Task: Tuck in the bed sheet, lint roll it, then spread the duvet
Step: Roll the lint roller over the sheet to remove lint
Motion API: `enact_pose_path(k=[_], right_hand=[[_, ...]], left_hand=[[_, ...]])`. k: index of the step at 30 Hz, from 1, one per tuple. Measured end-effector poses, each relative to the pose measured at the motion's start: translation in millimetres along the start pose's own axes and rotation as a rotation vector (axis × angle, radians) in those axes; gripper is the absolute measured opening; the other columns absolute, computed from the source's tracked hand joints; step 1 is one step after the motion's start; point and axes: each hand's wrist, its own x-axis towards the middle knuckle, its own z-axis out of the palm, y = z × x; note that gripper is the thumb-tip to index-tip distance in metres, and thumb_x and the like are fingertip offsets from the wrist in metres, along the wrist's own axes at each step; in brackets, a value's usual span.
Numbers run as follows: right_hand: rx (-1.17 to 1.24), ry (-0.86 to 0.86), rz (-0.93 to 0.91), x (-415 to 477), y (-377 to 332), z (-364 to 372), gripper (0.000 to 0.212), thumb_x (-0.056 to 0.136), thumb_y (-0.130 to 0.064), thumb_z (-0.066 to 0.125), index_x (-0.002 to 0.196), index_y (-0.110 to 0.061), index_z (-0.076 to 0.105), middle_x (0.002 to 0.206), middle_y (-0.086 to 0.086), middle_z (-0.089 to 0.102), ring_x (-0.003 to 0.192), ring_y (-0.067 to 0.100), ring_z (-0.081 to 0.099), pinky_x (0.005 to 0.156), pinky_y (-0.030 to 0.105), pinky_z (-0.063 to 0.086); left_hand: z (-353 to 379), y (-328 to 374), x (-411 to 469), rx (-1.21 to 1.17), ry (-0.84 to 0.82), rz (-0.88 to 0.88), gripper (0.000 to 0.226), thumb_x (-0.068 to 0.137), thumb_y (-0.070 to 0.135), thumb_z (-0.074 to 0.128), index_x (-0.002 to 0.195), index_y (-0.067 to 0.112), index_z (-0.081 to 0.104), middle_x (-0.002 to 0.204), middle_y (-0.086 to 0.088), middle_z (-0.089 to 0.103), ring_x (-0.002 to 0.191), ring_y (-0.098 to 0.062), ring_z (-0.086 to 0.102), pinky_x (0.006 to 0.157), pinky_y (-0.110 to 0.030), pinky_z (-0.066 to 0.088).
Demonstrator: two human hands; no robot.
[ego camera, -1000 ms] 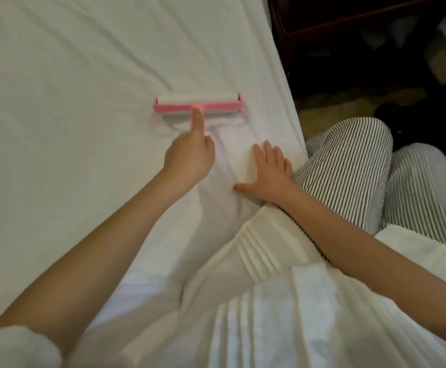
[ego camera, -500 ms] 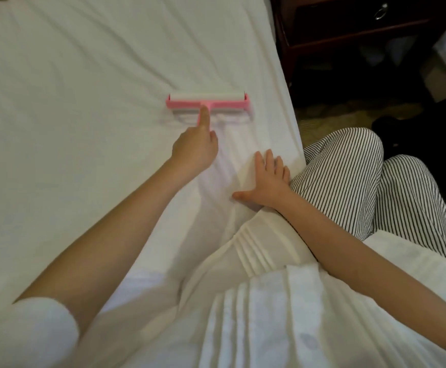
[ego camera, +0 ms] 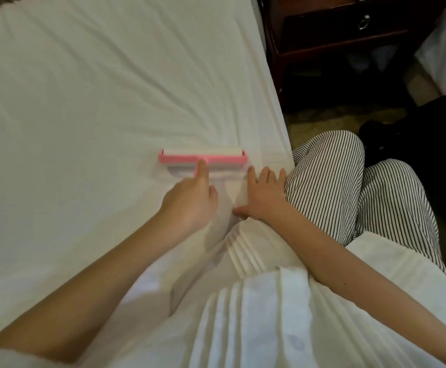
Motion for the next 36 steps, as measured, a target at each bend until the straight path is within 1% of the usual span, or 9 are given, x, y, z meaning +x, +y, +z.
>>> enact_pose_path(k=[3,7,16,19,22,28,32,33,36], right_hand=[[0.013,0.009,0.002,4,1,6,0.107,0.083,-0.066,0.047,0.148,-0.005,-0.011,0.152,0.031,-0.003,0.143,0.041,0.001,0.112,0.056,-0.006],[0.019,0.022,-0.014,0,3,5,0.102,0.086,-0.063,0.048,0.149,-0.008,-0.011,0.155,0.021,-0.016,0.142,0.044,-0.004,0.112,0.054,-0.008],[-0.012,0.064,-0.027,-4,5,8,0.102,0.085,-0.064,0.048,0.149,-0.005,-0.004,0.157,0.018,-0.004,0.144,0.038,-0.003,0.113,0.053,-0.009],[-0.008,0.064,-0.035,-7,6,5,0.100,0.084,-0.062,0.050,0.149,-0.006,-0.001,0.157,0.017,-0.002,0.144,0.038,-0.003,0.113,0.053,-0.009],[-0.028,0.078,-0.028,-10,5,5,0.098,0.085,-0.063,0.048,0.149,-0.005,0.002,0.157,0.017,0.002,0.143,0.039,-0.001,0.113,0.052,-0.008],[0.010,0.087,-0.019,-9,8,9,0.099,0.084,-0.065,0.047,0.149,-0.006,0.001,0.156,0.017,0.003,0.143,0.039,0.002,0.114,0.051,-0.005],[0.059,0.075,-0.036,-10,11,8,0.097,0.084,-0.064,0.049,0.150,-0.010,0.002,0.156,0.017,0.004,0.143,0.036,0.006,0.114,0.048,0.002],[0.057,0.074,-0.039,-11,11,7,0.097,0.084,-0.063,0.050,0.150,-0.010,0.003,0.156,0.017,0.005,0.143,0.036,0.006,0.115,0.048,0.003],[0.036,0.082,-0.046,-11,9,6,0.097,0.083,-0.061,0.053,0.149,-0.008,0.005,0.155,0.018,0.009,0.142,0.035,0.009,0.114,0.047,0.006]], left_hand=[[-4,-4,61,-0.062,0.142,-0.006,0.060,0.100,0.025,0.031,0.151,0.018,0.001,0.102,-0.022,0.060,0.088,-0.036,0.058,0.065,-0.032,0.036],[-9,-4,100,-0.102,0.230,-0.007,0.060,0.100,0.024,0.031,0.151,0.021,0.000,0.097,-0.023,0.060,0.077,-0.032,0.053,0.062,-0.034,0.036],[3,-17,-13,0.068,0.015,0.012,0.060,0.099,0.023,0.030,0.151,0.017,-0.001,0.063,0.002,0.038,0.056,-0.018,0.039,0.050,-0.030,0.028],[2,-20,-34,0.141,-0.048,-0.003,0.059,0.099,0.024,0.029,0.150,0.018,0.000,0.076,-0.002,0.051,0.067,-0.024,0.049,0.055,-0.030,0.032],[-1,-9,3,0.131,0.050,-0.033,0.060,0.098,0.019,0.031,0.151,0.015,0.002,0.099,-0.016,0.059,0.077,-0.029,0.049,0.063,-0.031,0.033],[-3,10,75,0.013,0.160,-0.056,0.064,0.098,0.013,0.032,0.151,0.013,-0.003,0.106,-0.019,0.057,0.074,-0.026,0.043,0.059,-0.033,0.030],[-10,7,32,0.039,0.064,-0.059,0.060,0.098,0.017,0.031,0.151,0.012,0.002,0.114,-0.017,0.057,0.091,-0.032,0.053,0.066,-0.032,0.035],[-10,3,12,0.060,0.012,-0.050,0.058,0.099,0.019,0.031,0.150,0.013,0.003,0.112,-0.016,0.057,0.094,-0.032,0.054,0.067,-0.031,0.035],[-6,-7,-37,0.104,-0.128,-0.010,0.056,0.100,0.025,0.029,0.150,0.017,0.004,0.079,0.000,0.048,0.071,-0.019,0.047,0.059,-0.030,0.034]])
